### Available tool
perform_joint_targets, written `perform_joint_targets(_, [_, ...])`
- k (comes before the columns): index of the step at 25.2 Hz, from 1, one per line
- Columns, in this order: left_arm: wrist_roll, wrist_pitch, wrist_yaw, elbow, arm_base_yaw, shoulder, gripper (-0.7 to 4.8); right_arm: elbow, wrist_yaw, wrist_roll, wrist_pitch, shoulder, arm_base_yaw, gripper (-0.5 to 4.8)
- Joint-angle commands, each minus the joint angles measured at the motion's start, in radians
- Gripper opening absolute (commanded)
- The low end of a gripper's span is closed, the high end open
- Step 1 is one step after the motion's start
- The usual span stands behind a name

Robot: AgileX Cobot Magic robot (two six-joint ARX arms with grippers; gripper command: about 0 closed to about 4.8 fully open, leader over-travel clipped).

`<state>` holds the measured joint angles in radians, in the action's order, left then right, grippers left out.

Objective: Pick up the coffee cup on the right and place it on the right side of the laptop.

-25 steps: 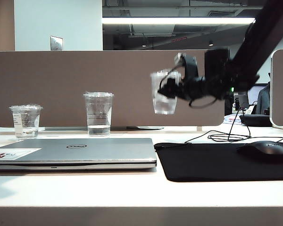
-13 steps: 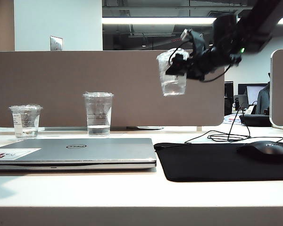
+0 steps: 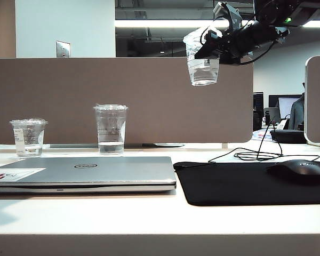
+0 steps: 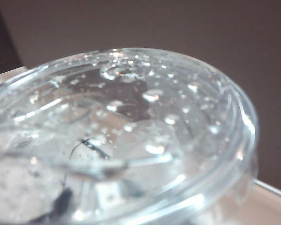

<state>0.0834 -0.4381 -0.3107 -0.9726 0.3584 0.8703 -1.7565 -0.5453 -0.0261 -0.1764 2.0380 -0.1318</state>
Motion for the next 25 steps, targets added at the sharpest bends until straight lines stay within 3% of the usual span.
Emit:
perform_joint_targets(1, [0.003, 0.010, 0.000, -0.004, -0.002, -0.002, -0.05, 0.067, -0.008, -0.008, -0.051, -0.060, -0.002, 2.71])
perform_joint_targets(13, [0.003, 0.009, 0.000, -0.004, -0.002, -0.002, -0.05, 0.556, -0.016, 0.006, -0.324, -0.297, -0.003, 2.71])
perform_joint_targets(21, [0.003, 0.009, 0.000, -0.004, -0.002, -0.002, -0.05, 0.892, -0.014, 0.141, -0.663, -0.362, -0.004, 2.71])
perform_joint_targets(25, [0.003, 0.009, 0.000, -0.004, -0.002, -0.002, -0.05, 1.035, -0.006, 0.140, -0.727, -0.362, -0.040, 2.71])
